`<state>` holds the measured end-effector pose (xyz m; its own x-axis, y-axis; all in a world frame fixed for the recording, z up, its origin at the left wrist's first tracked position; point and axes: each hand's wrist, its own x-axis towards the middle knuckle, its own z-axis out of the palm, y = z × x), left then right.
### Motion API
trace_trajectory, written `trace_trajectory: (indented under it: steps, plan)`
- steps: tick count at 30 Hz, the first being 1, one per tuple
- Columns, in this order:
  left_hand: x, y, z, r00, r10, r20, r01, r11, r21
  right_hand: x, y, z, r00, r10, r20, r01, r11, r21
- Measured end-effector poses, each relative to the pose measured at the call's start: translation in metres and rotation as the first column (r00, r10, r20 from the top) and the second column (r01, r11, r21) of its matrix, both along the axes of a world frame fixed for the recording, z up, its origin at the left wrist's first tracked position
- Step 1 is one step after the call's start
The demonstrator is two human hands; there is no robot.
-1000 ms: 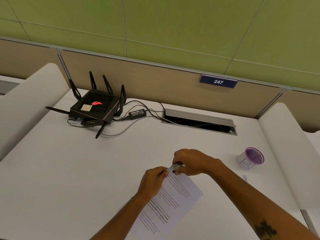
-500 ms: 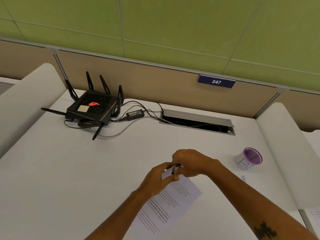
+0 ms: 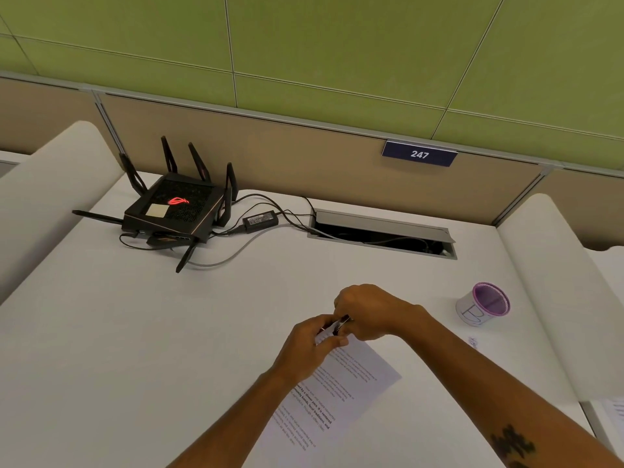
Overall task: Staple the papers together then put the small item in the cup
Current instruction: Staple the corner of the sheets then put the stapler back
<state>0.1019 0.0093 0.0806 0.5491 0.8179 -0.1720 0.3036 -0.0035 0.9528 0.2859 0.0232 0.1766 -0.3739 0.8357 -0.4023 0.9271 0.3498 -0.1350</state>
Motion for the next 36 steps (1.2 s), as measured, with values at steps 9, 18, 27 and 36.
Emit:
trace_trajectory:
  steps: [9,18,27,36]
  plan:
    - [-0.005,0.008,-0.003,0.997,0.068,0.033,-0.066,0.997,-0.051,0.016,-0.004,-0.009,0.975,-0.123,-0.186,0.124,0.992,-0.006]
    - [-0.014,0.007,0.002,0.982,0.188,-0.035,-0.189,0.980,-0.055,0.019,-0.031,-0.011,0.567,-0.540,-0.623,0.640,0.764,-0.080]
    - [-0.010,0.003,0.018,0.918,0.392,0.065,-0.377,0.910,-0.175,-0.042,-0.085,-0.052,0.281,-0.524,-0.804,0.824,0.561,-0.077]
    - [-0.001,-0.010,0.034,0.825,0.539,0.172,-0.486,0.831,-0.271,-0.074,-0.100,-0.052,0.175,-0.487,-0.856,0.823,0.549,-0.144]
